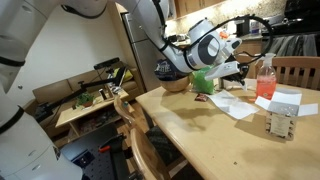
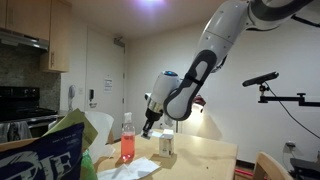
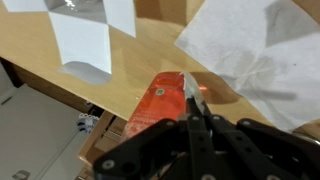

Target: Take the paper out of the box and put it on the table

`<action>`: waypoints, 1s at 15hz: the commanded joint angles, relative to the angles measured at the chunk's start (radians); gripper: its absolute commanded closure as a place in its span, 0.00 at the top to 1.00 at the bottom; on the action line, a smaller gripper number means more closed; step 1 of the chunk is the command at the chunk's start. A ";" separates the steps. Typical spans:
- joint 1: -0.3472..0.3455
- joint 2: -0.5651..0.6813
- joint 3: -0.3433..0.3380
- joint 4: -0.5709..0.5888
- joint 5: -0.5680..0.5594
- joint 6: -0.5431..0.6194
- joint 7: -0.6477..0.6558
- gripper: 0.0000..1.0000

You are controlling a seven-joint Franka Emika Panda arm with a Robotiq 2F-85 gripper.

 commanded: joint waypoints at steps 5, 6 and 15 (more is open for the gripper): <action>-0.170 -0.016 0.154 -0.002 -0.017 -0.172 -0.119 0.26; -0.173 -0.015 0.151 0.003 -0.018 -0.202 -0.118 0.27; -0.147 -0.060 0.112 -0.038 -0.099 -0.255 -0.119 0.93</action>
